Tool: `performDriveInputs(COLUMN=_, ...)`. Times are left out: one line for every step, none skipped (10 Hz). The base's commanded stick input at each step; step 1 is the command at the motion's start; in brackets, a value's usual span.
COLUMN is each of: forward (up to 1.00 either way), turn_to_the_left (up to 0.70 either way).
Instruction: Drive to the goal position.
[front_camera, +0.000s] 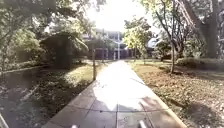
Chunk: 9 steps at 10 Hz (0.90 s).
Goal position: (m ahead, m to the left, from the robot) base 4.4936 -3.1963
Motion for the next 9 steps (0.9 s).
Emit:
performDriveInputs(forward=0.00, turn_to_the_left=0.00)
performDriveInputs(forward=0.00, turn_to_the_left=0.00)
performDriveInputs(forward=0.00, turn_to_the_left=0.00)
performDriveInputs(forward=0.00, turn_to_the_left=0.00)
performDriveInputs(forward=0.02, turn_to_the_left=0.00)
performDriveInputs(forward=0.42, turn_to_the_left=0.00)
performDriveInputs(forward=0.50, turn_to_the_left=0.00)
performDriveInputs(forward=0.50, turn_to_the_left=0.00)
performDriveInputs(forward=0.50, turn_to_the_left=0.00)
